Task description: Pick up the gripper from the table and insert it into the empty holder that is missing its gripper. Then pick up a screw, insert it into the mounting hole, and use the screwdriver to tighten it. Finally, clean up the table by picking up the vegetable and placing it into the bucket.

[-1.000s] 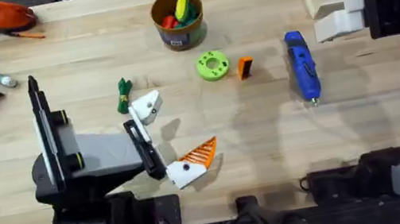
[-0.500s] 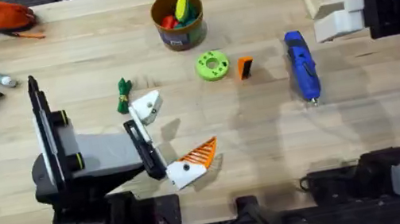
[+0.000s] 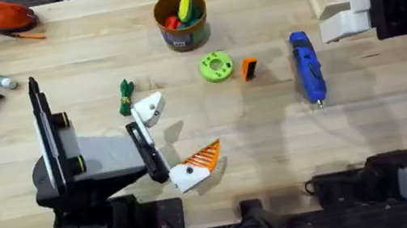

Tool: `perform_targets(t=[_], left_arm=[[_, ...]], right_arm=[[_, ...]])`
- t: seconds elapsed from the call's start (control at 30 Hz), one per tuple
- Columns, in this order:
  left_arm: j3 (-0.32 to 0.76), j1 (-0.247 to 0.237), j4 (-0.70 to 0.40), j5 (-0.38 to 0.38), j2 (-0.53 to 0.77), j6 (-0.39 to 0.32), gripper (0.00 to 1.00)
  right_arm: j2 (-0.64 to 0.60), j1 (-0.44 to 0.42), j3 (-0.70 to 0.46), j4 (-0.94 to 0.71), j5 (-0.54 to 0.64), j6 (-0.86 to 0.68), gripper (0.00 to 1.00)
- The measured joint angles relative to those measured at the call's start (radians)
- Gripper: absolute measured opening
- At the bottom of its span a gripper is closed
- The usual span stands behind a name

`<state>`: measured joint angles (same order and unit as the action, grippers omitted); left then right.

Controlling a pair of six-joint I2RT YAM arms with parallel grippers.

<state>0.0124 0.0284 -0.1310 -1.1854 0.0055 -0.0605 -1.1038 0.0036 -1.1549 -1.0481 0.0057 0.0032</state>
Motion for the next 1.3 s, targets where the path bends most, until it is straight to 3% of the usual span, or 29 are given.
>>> perform_targets(t=[0.37,0.6,0.73,0.97,1.13,1.3], left_arm=[[0.000,0.000,0.000,0.000,0.000,0.000,0.985],[0.000,0.000,0.000,0.000,0.000,0.000,0.985],[0.000,0.000,0.000,0.000,0.000,0.000,0.985],[0.000,0.000,0.000,0.000,0.000,0.000,0.985],[0.000,0.000,0.000,0.000,0.000,0.000,0.985],[0.000,0.000,0.000,0.000,0.000,0.000,0.985]], right_arm=[[0.000,0.000,0.000,-0.027,0.000,0.008,0.992],[-0.019,0.015,-0.005,-0.078,0.034,0.164,0.994],[-0.084,0.107,-0.035,-0.091,0.060,0.290,0.994],[-0.248,0.349,-0.189,-0.104,0.127,0.473,0.994],[-0.361,0.454,-0.280,-0.088,0.155,0.624,0.994],[-0.447,0.527,-0.288,-0.071,0.160,0.694,0.994]])
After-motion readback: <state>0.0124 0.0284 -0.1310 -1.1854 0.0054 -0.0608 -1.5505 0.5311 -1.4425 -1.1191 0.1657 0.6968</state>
